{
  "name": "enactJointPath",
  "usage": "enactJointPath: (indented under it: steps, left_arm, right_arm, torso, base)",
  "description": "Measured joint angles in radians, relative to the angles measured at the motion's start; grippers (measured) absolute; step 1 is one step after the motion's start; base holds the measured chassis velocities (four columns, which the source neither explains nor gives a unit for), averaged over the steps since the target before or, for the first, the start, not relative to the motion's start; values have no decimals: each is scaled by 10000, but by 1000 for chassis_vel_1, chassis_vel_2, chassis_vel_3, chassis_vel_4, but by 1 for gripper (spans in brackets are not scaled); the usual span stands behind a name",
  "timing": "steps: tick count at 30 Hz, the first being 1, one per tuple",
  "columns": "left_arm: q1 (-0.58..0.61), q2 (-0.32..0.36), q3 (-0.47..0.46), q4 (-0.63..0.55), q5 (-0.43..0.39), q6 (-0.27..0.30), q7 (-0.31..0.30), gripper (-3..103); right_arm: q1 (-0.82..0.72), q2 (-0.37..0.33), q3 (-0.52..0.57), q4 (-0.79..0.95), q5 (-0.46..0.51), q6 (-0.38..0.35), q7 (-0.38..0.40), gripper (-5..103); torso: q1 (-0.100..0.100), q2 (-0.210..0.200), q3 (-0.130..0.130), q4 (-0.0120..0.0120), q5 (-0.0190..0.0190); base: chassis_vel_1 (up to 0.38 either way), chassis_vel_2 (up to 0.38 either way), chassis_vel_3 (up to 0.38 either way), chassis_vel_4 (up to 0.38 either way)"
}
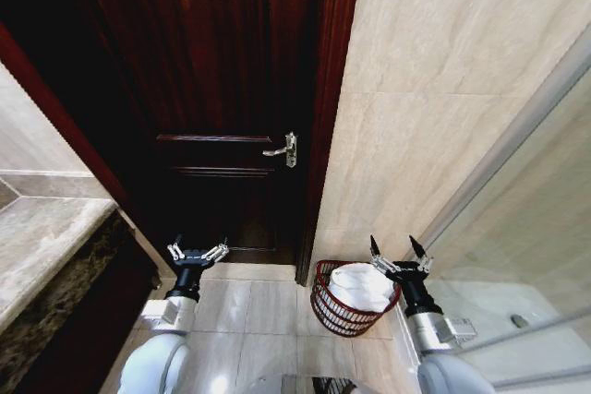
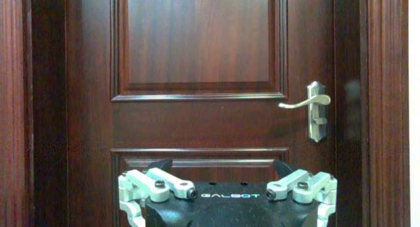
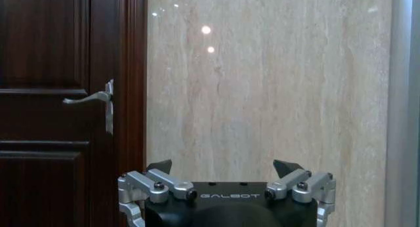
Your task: Discard the used towel into the hamper.
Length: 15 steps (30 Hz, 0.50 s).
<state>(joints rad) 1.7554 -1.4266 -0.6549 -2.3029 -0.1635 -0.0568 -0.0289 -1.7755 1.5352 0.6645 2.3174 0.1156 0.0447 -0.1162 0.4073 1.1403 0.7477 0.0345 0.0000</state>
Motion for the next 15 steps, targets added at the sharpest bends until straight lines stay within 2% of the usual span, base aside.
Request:
enactJointPath:
  steps: [15]
  left_arm:
    - [-35, -100, -114, -7, -24, 7, -4, 100]
  right_arm:
    - [-2, -78, -42, 32, 20, -27, -20, 100]
  torso:
    - [355, 787, 433, 0, 1]
  base:
    - [0, 0, 0, 0]
